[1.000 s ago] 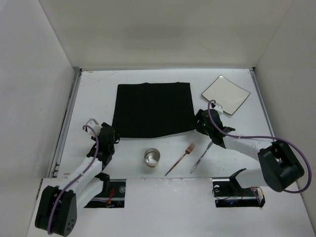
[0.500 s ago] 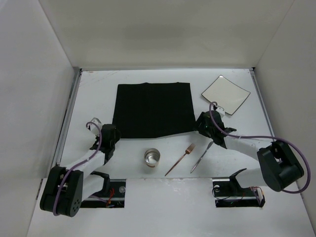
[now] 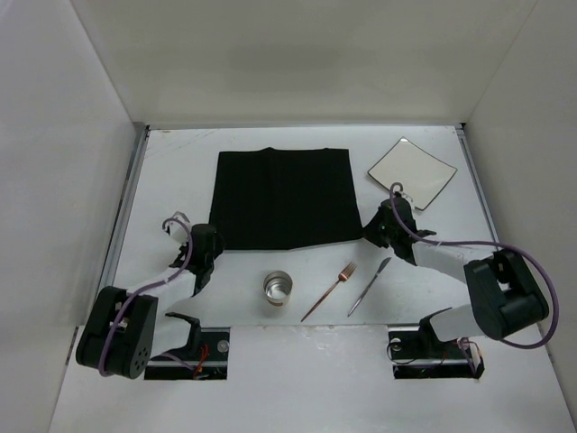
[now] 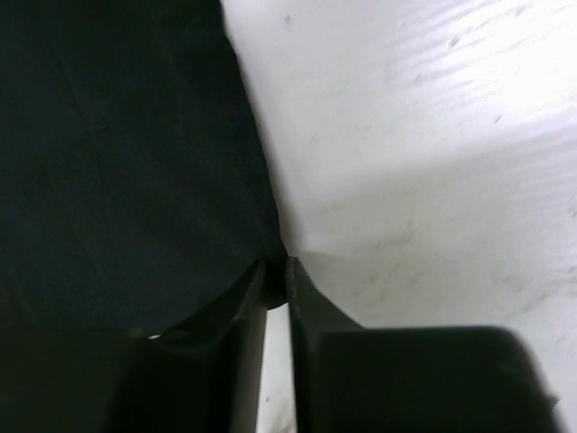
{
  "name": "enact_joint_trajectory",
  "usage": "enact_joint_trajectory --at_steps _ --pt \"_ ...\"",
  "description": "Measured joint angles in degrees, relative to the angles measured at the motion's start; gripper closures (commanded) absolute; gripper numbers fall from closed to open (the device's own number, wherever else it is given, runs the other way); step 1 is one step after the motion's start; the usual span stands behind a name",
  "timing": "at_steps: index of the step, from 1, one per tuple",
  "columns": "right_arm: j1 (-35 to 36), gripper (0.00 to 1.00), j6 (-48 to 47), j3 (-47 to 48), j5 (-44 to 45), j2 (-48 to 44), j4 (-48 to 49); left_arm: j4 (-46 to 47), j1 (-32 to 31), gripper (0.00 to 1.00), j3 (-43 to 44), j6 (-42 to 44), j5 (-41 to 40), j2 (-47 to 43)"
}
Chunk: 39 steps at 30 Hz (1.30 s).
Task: Set the dinner table for one person
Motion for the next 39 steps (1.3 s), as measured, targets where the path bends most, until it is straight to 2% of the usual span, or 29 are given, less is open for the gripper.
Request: enact_joint_trajectory --at_steps 5,12,15,17,20,23,27,32,39 --pt "-4.17 0.92 0.7 0.09 -0.09 0.26 1.92 3.45 -3.15 0.9 2.86 -1.29 0.11 5.86" --pt "-4.94 0.84 0.68 0.48 2.51 0.7 2.51 4.83 -4.17 0.9 3.82 -2.1 0.22 7.13" --pt "-4.94 0.71 0.68 0.46 3.08 0.35 2.21 3.96 -4.02 0.86 2.54 -2.19 0.28 3.76" --pt "-4.9 0.59 0.61 0.33 3.56 -0.55 1.84 2.71 -3.91 0.79 1.66 -2.05 0.24 0.9" --pt "-4.42 0.44 0.28 -0.07 4.2 -2.95 1.16 0.24 -3.58 0.63 0.5 -1.27 0.02 -3.72" --pt "-4.13 0.36 0.2 -0.35 4.46 -6.03 0.13 -1.75 -3.41 0.55 0.42 -0.28 -0.31 -7.74" --pt "-4.11 0.34 0.15 -0.33 4.5 -10.12 -0.26 -2.62 -3.72 0.54 0.74 1.4 -1.09 -11.87" --pt "-5.62 0.35 0.17 0.13 4.92 -12.74 1.49 -2.32 -6.16 0.56 2.47 2.78 -2.6 -13.53" --pt "-18.78 0.54 4.17 0.42 6.21 -8.04 11.43 5.01 -12.41 0.58 2.97 5.18 -2.73 -7.43"
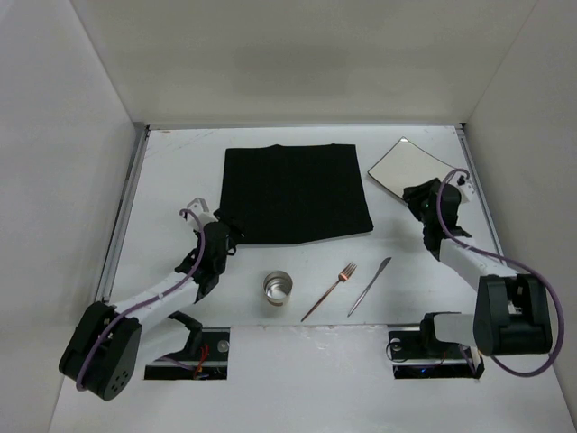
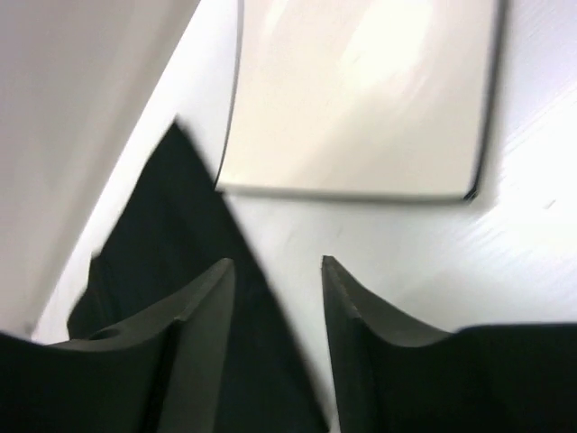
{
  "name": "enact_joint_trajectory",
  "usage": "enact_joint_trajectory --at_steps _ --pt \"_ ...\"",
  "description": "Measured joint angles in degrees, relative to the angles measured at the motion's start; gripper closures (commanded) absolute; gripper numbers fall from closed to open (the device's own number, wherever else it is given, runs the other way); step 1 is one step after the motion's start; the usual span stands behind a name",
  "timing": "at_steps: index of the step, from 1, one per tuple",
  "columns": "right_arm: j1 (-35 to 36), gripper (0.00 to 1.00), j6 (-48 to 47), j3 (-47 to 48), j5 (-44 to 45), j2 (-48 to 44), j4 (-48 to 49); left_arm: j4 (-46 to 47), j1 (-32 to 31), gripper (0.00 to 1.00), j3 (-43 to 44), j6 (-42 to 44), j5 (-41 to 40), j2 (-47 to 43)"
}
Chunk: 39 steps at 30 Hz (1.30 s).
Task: Set the dinner table for one person
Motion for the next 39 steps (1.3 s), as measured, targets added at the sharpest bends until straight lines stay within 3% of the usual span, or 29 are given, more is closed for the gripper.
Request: enact_joint_trajectory --at_steps 9,26,39 --pt "-11.78 0.54 8.35 -2.21 0.48 13.68 9.35 9.09 -1.9 0.58 0.07 1.64 1.97 8.13" --pt "-13.18 0.55 16.04 -0.66 -1.31 22.67 14.32 16.06 0.42 0.57 -0.11 0.57 7.3 11.04" --pt "-18.69 0.55 20.59 3.78 -11.08 30.95 21.44 17.73 1.31 0.57 -0.35 -0.07 7.91 11.65"
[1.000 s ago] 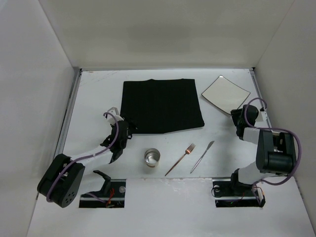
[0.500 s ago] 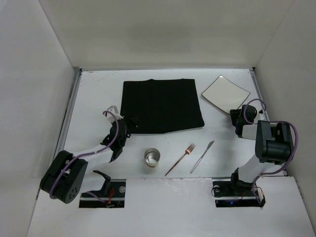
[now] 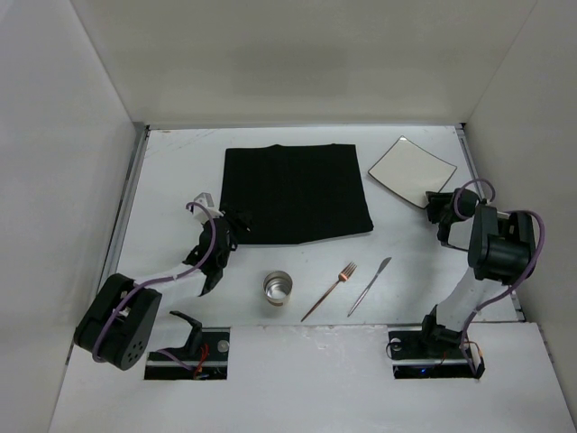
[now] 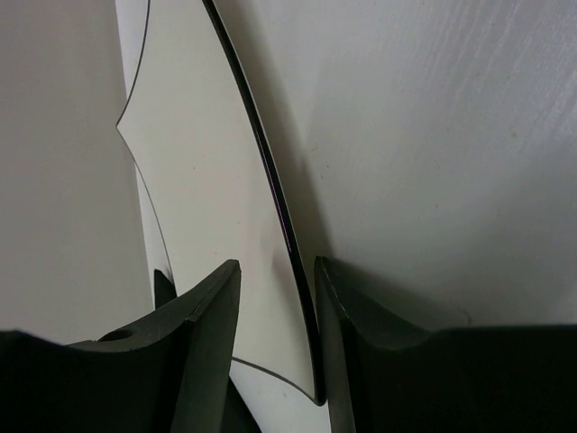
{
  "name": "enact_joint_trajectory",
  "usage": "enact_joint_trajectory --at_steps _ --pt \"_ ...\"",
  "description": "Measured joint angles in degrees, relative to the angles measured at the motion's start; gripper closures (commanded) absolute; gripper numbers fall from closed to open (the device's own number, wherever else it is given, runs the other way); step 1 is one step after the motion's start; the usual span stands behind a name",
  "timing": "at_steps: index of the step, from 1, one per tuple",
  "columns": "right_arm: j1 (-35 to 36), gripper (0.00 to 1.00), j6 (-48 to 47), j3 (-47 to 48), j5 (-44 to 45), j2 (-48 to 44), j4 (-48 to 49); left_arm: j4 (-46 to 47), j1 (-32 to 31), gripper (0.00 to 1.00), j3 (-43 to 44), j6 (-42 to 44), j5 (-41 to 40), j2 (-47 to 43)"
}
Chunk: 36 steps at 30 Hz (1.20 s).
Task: Set the dinner table for one person
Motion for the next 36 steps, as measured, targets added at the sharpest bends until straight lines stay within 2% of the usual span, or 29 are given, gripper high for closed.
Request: enact_joint_trajectory --at_steps 10,15,30,36 --pt "-0.2 0.62 0.04 0.96 -4.61 1.51 0.33 0.57 0.17 0.58 0.0 0.02 -0.02 2.03" --pt "-0.17 0.56 0.2 1.27 -5.86 1.79 0.31 0.72 0.17 0.58 0.0 0.02 -0.02 2.27" --pt "1.09 0.56 0.37 0.87 -7.37 1.64 0.33 0.92 0.28 0.57 0.0 0.02 0.0 2.27" --pt "1.44 0.5 -0.59 0.7 -7.85 -0.09 -2.03 1.07 0.28 0.57 0.0 0.0 0.0 2.27"
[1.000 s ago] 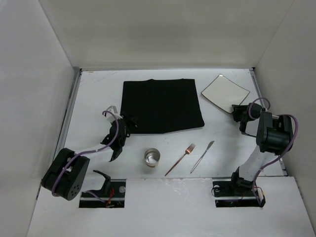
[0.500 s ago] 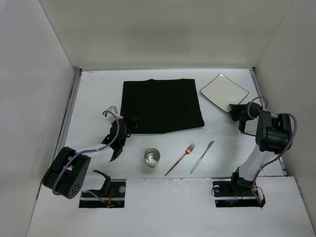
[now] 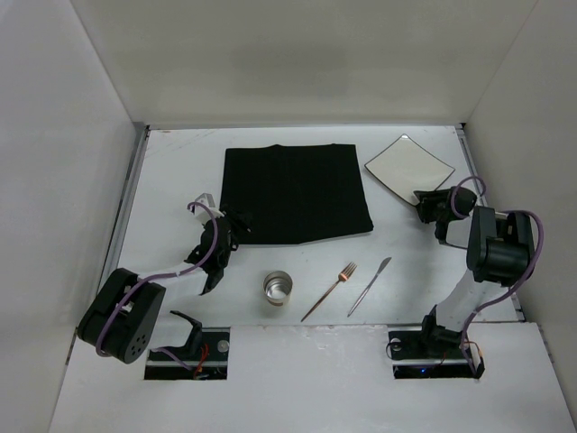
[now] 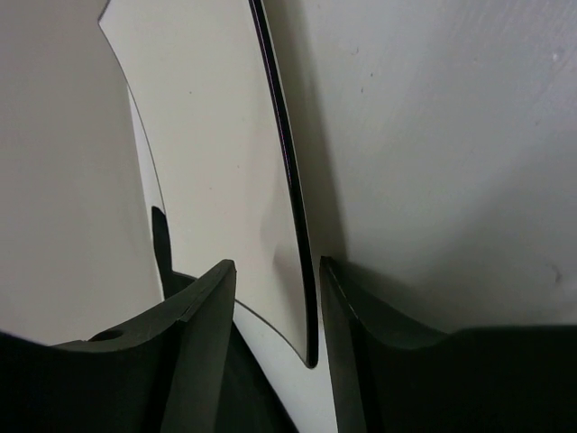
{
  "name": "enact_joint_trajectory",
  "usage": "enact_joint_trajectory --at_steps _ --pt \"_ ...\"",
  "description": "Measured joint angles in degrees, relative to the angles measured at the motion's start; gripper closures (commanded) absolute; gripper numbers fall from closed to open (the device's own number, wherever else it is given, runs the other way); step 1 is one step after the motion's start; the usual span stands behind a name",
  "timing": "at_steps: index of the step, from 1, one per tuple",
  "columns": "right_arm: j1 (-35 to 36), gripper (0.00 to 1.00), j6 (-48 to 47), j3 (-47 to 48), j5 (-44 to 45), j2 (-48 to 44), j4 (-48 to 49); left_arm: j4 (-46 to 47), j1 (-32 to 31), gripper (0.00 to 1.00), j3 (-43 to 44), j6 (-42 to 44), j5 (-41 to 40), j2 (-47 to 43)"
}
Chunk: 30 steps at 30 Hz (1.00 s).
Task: Set the dinner table for one person
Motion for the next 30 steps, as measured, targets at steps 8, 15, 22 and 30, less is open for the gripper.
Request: enact_joint_trajectory --at_steps 8,15,22,30 --pt "1.31 0.49 -4.07 -0.44 2.89 -4.74 -7.76 0.37 -0.24 0.57 0.0 -0.02 0.04 1.25" --pt "2.34 0.48 -5.84 -0.39 5.35 -6.12 -9.84 0.44 -0.28 0.57 0.0 -0.02 0.04 1.57" --pt "2.38 0.61 -6.75 -0.09 5.35 -6.1 -11.87 0.9 -0.61 0.57 0.02 -0.24 0.5 2.84" --pt "3.48 0.54 -5.9 3.78 6.75 -4.13 -14.32 1.73 -0.48 0.57 0.02 -0.5 0.94 2.86"
